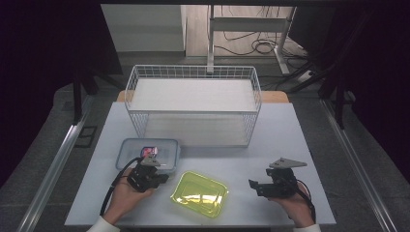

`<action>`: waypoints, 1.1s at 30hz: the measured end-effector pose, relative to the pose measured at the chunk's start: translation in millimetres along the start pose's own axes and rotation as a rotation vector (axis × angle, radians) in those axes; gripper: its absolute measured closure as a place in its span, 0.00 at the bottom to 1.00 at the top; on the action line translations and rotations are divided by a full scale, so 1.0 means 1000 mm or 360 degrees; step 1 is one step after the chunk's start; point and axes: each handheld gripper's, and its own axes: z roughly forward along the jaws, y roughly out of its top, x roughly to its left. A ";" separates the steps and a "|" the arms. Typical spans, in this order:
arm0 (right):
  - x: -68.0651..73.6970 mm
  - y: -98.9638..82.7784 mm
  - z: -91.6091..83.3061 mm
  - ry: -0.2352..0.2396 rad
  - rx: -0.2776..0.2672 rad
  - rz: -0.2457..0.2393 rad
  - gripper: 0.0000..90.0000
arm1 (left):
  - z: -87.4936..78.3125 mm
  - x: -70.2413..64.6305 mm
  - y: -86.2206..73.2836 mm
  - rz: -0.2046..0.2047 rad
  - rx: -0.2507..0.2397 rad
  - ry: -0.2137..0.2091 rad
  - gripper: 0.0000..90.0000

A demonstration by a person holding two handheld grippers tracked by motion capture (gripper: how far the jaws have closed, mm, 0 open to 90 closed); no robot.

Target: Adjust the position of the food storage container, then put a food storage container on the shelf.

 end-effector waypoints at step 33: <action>0.026 0.020 0.001 0.0166 -0.0062 0.0056 0.22 | -0.099 0.048 -0.032 -0.0438 -0.0397 0.0053 0.15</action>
